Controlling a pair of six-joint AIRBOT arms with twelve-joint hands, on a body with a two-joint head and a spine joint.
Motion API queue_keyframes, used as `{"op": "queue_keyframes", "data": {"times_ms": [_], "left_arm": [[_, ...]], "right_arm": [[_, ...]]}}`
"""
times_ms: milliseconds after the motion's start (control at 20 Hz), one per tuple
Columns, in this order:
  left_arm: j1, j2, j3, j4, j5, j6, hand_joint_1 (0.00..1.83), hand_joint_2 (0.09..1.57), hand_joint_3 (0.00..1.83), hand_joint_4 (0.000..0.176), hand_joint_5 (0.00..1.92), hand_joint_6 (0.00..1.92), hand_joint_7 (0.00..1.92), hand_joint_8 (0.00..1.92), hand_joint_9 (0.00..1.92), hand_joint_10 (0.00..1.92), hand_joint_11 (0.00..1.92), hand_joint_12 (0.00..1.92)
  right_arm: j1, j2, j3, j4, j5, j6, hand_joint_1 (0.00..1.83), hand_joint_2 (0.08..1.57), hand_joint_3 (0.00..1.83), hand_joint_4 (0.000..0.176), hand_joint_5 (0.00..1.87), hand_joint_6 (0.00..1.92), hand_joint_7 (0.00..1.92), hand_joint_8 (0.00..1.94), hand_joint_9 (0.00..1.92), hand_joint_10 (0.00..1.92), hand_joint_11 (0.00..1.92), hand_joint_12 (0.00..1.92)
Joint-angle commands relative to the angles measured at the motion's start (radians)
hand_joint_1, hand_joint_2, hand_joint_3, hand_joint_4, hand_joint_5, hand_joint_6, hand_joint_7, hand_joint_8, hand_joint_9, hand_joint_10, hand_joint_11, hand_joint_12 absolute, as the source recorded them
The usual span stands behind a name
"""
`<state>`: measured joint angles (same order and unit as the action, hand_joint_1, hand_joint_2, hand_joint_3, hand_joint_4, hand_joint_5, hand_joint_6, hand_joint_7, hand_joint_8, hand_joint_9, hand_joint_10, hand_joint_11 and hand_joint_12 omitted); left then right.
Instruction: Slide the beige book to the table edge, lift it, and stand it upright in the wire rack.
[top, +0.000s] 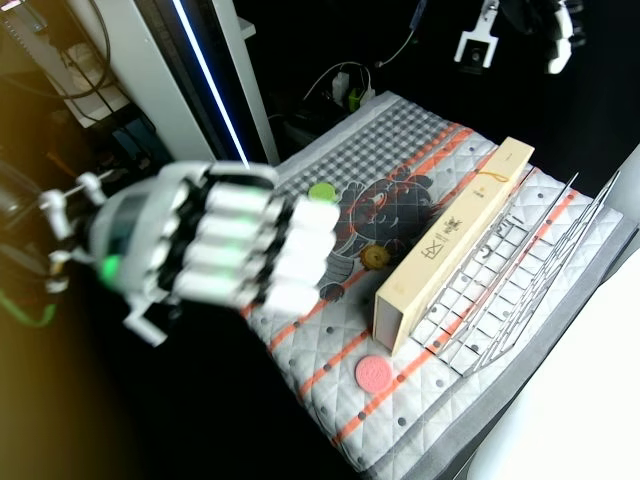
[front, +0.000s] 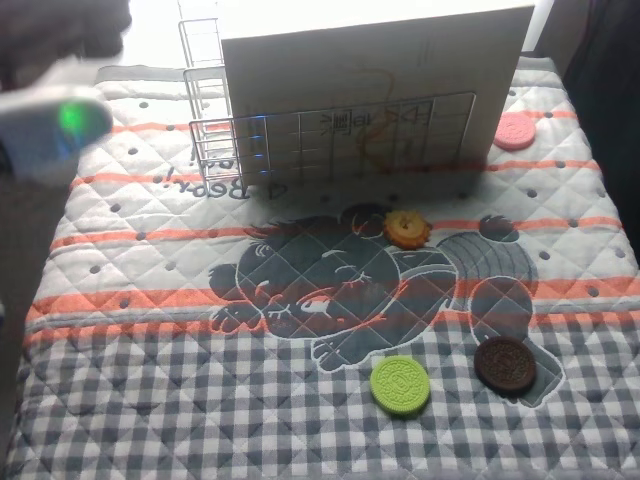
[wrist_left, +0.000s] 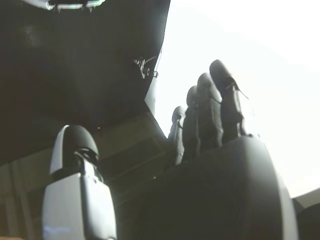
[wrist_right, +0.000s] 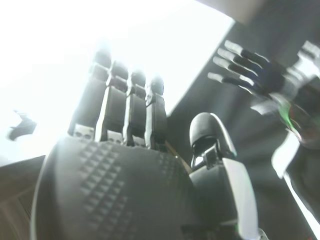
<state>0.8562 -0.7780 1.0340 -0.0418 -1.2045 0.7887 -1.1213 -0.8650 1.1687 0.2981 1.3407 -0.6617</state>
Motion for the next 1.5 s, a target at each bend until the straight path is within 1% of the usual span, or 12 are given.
{"op": "queue_keyframes", "data": {"times_ms": [0,50,150,200,300,400,500,800,900,1150,1250,1450], "left_arm": [[0.016,0.014,-0.005,-0.049,-0.178,-0.004,0.67,0.96,0.0,0.096,0.16,0.0,0.23,0.0,0.24,0.0,0.0,0.77],[0.041,0.011,-0.014,-0.064,-0.203,-0.004,0.66,0.97,0.0,0.102,0.16,0.0,0.22,0.0,0.23,0.0,0.0,0.76],[0.074,0.003,-0.026,-0.079,-0.232,-0.004,0.69,0.98,0.0,0.09,0.16,0.0,0.21,0.0,0.22,0.0,0.0,0.78],[0.1,-0.001,-0.035,-0.095,-0.255,-0.004,0.71,0.99,0.0,0.095,0.16,0.0,0.21,0.0,0.21,0.0,0.0,0.77],[0.156,0.0,-0.054,-0.131,-0.308,-0.004,0.67,0.99,0.0,0.082,0.16,0.0,0.2,0.0,0.19,0.0,0.0,0.75],[0.2,0.0,-0.063,-0.16,-0.344,-0.007,0.66,0.99,0.0,0.069,0.15,0.0,0.18,0.0,0.18,0.0,0.0,0.7],[0.22,-0.002,-0.063,-0.178,-0.355,-0.012,0.68,0.99,0.0,0.082,0.16,0.0,0.19,0.0,0.19,0.0,0.0,0.7],[0.234,-0.008,-0.064,-0.193,-0.355,-0.014,0.67,1.01,0.0,0.077,0.15,0.0,0.18,0.0,0.19,0.01,0.0,0.69],[0.249,-0.009,-0.066,-0.207,-0.359,-0.016,0.67,1.02,0.01,0.058,0.14,0.0,0.17,0.0,0.18,0.0,0.0,0.72],[0.264,-0.009,-0.066,-0.232,-0.368,-0.018,0.71,1.0,0.0,0.073,0.15,0.0,0.17,0.0,0.16,0.0,0.0,0.56],[0.265,-0.012,-0.064,-0.233,-0.367,-0.018,0.69,1.0,0.0,0.071,0.14,0.0,0.16,0.0,0.16,0.0,0.0,0.53],[0.274,-0.012,-0.067,-0.245,-0.37,-0.018,0.72,0.99,0.0,0.094,0.15,0.0,0.17,0.0,0.16,0.0,0.0,0.49]], "right_arm": [[-0.009,0.0,0.016,0.064,0.098,-0.002,0.0,1.4,0.0,0.0,0.45,0.0,0.47,0.01,0.41,0.01,0.37,0.01],[-0.011,-0.007,0.028,0.079,0.067,-0.002,0.0,1.43,0.0,0.0,0.46,0.0,0.49,0.0,0.45,0.01,0.42,0.02],[0.012,-0.033,0.057,0.078,0.0,-0.002,0.06,1.41,0.0,0.0,0.46,0.0,0.48,0.0,0.42,0.0,0.43,0.02],[0.039,-0.057,0.081,0.069,-0.047,-0.002,0.07,1.4,0.0,0.0,0.46,0.0,0.47,0.0,0.41,0.0,0.44,0.02],[0.137,-0.114,0.144,0.014,-0.17,-0.002,0.11,1.41,0.0,0.019,0.49,0.01,0.5,0.01,0.45,0.01,0.47,0.02],[0.197,-0.15,0.177,-0.035,-0.241,-0.002,0.08,1.48,0.01,0.0,0.47,0.0,0.5,0.0,0.46,0.01,0.49,0.02],[0.229,-0.173,0.185,-0.068,-0.259,-0.002,0.05,1.44,0.0,0.0,0.47,0.0,0.49,0.0,0.45,0.0,0.47,0.01],[0.24,-0.184,0.173,-0.121,-0.261,-0.001,0.0,1.45,0.0,0.0,0.47,0.0,0.49,0.0,0.47,0.0,0.5,0.02],[0.239,-0.175,0.17,-0.121,-0.261,-0.001,0.01,1.44,0.0,0.0,0.45,0.0,0.48,0.0,0.45,0.0,0.46,0.0],[0.261,-0.208,0.18,-0.156,-0.261,-0.001,0.0,1.43,0.0,0.0,0.46,0.0,0.48,0.0,0.46,0.01,0.47,0.02],[0.272,-0.213,0.178,-0.178,-0.261,-0.001,0.0,1.43,0.0,0.016,0.47,0.01,0.5,0.01,0.47,0.01,0.49,0.02],[0.273,-0.199,0.178,-0.17,-0.275,-0.001,0.0,1.45,0.01,0.0,0.44,0.0,0.47,0.0,0.45,0.0,0.47,0.01]]}}
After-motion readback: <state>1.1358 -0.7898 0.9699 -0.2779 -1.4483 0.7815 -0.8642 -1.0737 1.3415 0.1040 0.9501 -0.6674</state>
